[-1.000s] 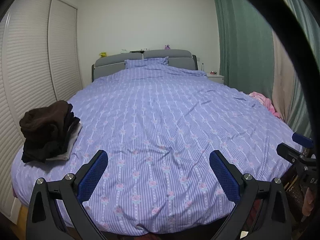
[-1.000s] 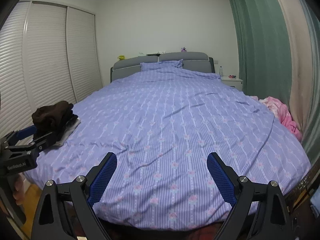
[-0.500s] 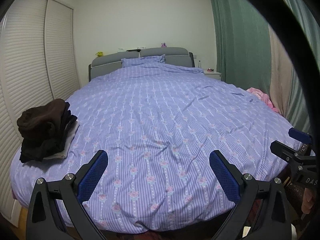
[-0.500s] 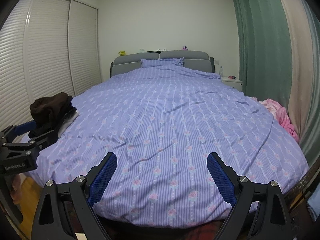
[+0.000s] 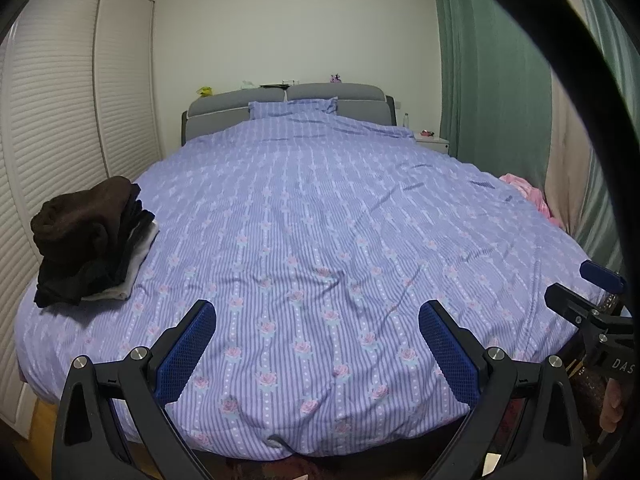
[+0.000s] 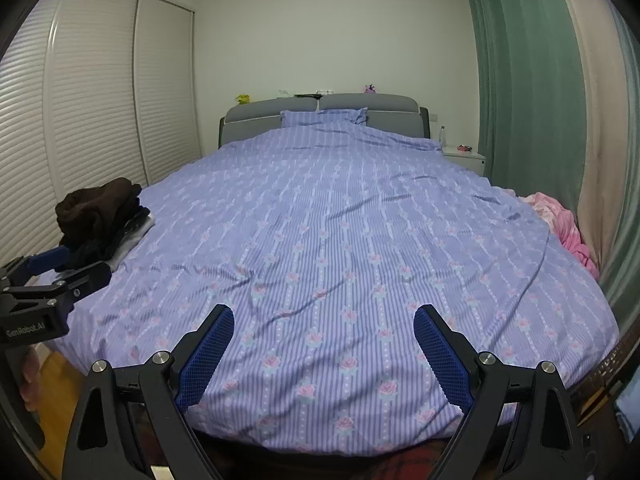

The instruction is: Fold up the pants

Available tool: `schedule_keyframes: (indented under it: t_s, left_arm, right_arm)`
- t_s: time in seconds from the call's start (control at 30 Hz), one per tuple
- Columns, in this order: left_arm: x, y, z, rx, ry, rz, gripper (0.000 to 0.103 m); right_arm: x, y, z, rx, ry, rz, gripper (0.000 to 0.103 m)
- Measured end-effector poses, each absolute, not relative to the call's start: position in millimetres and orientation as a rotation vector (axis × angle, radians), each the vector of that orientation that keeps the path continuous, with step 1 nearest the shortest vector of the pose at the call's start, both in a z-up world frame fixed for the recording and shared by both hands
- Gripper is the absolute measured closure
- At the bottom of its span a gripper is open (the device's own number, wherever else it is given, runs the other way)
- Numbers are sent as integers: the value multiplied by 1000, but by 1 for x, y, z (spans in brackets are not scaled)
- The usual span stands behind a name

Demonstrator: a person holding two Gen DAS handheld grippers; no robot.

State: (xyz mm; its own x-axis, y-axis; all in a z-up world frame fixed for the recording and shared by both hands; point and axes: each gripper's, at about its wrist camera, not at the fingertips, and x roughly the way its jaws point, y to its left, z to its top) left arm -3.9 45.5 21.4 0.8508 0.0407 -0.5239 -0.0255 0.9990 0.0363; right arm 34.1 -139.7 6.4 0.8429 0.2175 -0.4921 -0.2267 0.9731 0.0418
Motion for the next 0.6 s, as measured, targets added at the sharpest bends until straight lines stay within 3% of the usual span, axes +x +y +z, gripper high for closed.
schedule_keyframes:
  t_s: [0.6]
  left_arm:
    - [3, 48, 12, 33, 582, 40, 0]
  right_arm:
    - [43, -139, -5, -10, 550, 236, 11]
